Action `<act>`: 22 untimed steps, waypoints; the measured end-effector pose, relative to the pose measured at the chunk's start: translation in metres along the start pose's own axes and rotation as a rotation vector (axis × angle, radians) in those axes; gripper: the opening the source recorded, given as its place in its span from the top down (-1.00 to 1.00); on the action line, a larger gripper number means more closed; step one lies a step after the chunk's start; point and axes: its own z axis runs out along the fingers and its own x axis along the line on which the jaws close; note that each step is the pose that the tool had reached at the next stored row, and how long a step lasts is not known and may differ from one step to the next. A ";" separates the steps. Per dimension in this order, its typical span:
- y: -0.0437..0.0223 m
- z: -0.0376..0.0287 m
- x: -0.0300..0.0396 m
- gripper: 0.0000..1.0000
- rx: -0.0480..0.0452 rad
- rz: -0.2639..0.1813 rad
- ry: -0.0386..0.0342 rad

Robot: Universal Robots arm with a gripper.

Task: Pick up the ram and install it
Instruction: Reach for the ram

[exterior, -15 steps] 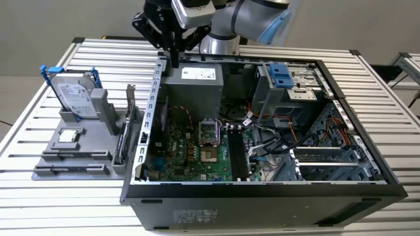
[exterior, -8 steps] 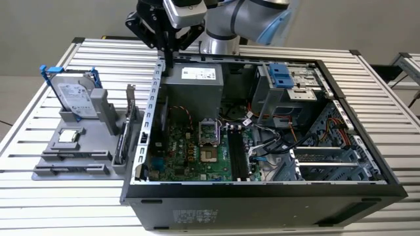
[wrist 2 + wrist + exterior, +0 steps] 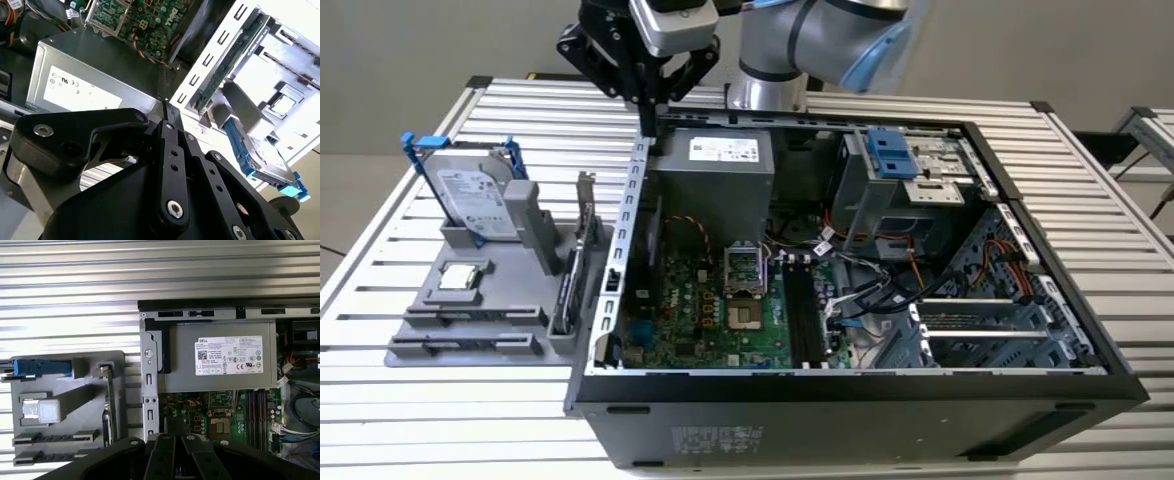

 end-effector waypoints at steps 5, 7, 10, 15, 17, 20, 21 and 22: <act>0.0000 -0.0001 0.0072 1.00 -0.0001 -0.008 0.0003; 0.0001 -0.0002 0.0101 1.00 -0.0002 -0.011 0.0005; 0.0001 -0.0002 0.0144 1.00 -0.0003 -0.016 0.0007; 0.0004 -0.0003 0.0214 1.00 -0.0004 -0.024 0.0011; 0.0005 -0.0004 0.0244 1.00 -0.0005 -0.027 0.0012; 0.0007 -0.0004 0.0292 1.00 -0.0006 -0.032 0.0014; 0.0008 -0.0005 0.0308 1.00 -0.0006 -0.033 0.0015; 0.0009 -0.0005 0.0324 1.00 -0.0006 -0.035 0.0016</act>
